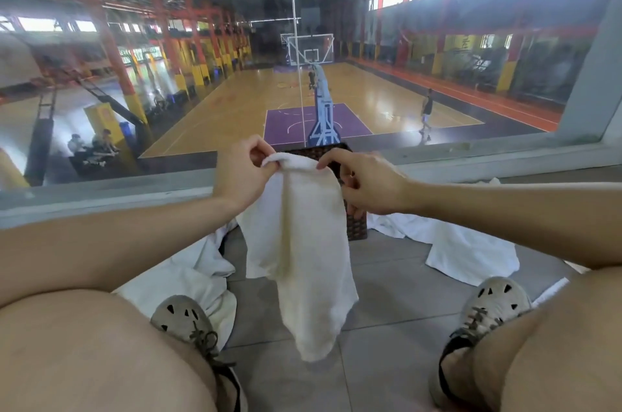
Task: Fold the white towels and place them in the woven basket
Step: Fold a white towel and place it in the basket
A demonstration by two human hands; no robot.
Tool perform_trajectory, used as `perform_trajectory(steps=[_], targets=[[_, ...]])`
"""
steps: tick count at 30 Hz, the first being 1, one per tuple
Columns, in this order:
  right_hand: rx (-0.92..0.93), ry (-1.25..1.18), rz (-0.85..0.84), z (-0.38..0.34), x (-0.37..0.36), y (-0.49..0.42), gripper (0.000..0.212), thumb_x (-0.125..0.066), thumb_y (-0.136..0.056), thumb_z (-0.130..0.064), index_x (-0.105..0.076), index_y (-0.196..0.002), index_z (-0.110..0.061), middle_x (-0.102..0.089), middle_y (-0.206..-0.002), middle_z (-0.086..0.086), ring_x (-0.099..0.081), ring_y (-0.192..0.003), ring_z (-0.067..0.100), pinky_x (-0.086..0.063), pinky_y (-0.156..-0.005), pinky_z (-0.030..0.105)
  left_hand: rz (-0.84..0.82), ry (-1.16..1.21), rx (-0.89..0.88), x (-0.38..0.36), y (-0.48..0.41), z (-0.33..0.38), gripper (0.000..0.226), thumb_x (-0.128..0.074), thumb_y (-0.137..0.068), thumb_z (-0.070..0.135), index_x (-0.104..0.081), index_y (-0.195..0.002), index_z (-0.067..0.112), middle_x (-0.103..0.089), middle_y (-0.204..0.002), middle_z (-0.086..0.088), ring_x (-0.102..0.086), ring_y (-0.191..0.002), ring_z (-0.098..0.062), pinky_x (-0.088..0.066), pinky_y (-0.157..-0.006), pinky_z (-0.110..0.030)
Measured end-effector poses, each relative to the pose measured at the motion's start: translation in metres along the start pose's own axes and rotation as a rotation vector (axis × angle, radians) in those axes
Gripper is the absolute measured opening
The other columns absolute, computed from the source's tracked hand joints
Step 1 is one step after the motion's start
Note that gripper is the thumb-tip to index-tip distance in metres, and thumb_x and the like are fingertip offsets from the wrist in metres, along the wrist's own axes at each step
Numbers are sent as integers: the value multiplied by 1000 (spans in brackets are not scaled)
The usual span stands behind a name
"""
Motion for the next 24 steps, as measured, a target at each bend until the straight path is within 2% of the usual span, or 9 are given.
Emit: perform_trajectory(steps=[2,4,7,11,13,15,18,21,24], targets=[[205,338,-51,-10,-18,0,62,-53,-89,-2,-50,-144,-30,-54,-113,-1,-60,-91,20,-52,-74,43,-86,3,-73,-13,7,13,20,-78,-85,4,-69,-84,22,-71,-76,6,-67,-70,-12,-53,-64,-25],[508,659,-27,-24,-28,8,60,-39,-94,-1,-51,-148,-23,-52,-135,12,-59,-103,33,-53,-78,49,-172,-2,-113,-25,12,20,23,-71,-85,0,-66,-84,23,-69,-76,7,-66,-70,-13,-53,-65,-26],[902,1004,45,-39,-30,31,53,-32,-101,7,-56,-144,-14,-53,-144,23,-56,-120,41,-47,-95,52,-264,34,-104,-33,11,19,30,-65,-85,-5,-65,-85,25,-72,-83,6,-69,-78,-17,-56,-73,-35],[1141,1160,35,-40,-43,42,31,-42,-111,-5,-63,-133,-11,-45,-161,17,-39,-151,41,-30,-121,63,-374,83,-99,-41,14,20,32,-66,-91,-3,-62,-86,29,-73,-84,7,-69,-79,-19,-53,-75,-33],[1196,1155,-57,-42,-56,46,26,-40,-113,-8,-66,-121,-9,-53,-154,18,-32,-157,41,-19,-126,69,-422,75,-99,-46,19,21,30,-64,-91,-3,-60,-87,27,-73,-82,3,-69,-80,-27,-52,-75,-35],[1215,1132,-134,-43,-68,50,18,-44,-111,-9,-61,-116,-9,-62,-137,19,-39,-151,42,-19,-125,69,-450,66,-90,-48,22,19,30,-62,-91,-6,-59,-87,23,-71,-75,4,-63,-73,-21,-49,-74,-34],[1178,1068,-108,-51,-66,51,17,-49,-105,-10,-57,-120,-10,-61,-107,12,-55,-115,38,-38,-111,57,-464,25,-91,-51,24,20,30,-68,-93,-2,-58,-86,25,-66,-68,10,-56,-68,-14,-48,-72,-34],[1127,943,-65,-62,-57,48,23,-40,-108,-7,-59,-95,-11,-56,-87,7,-49,-89,31,-44,-91,45,-454,-81,-117,-50,26,19,26,-77,-93,10,-58,-85,26,-67,-70,9,-59,-65,-19,-51,-67,-39],[937,748,-12,-61,-47,33,35,-51,-112,-30,-61,-82,-16,-56,-81,3,-51,-82,27,-42,-80,40,-429,-241,-153,-45,29,14,35,-88,-87,26,-53,-85,22,-60,-68,5,-52,-60,-17,-44,-60,-38]])
Point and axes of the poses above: each hand's wrist, its own y-axis away from the middle knuckle, its own x-axis out of the back of the hand, z = x × y, the point moved 9 cm from there along -y, towards the middle knuckle
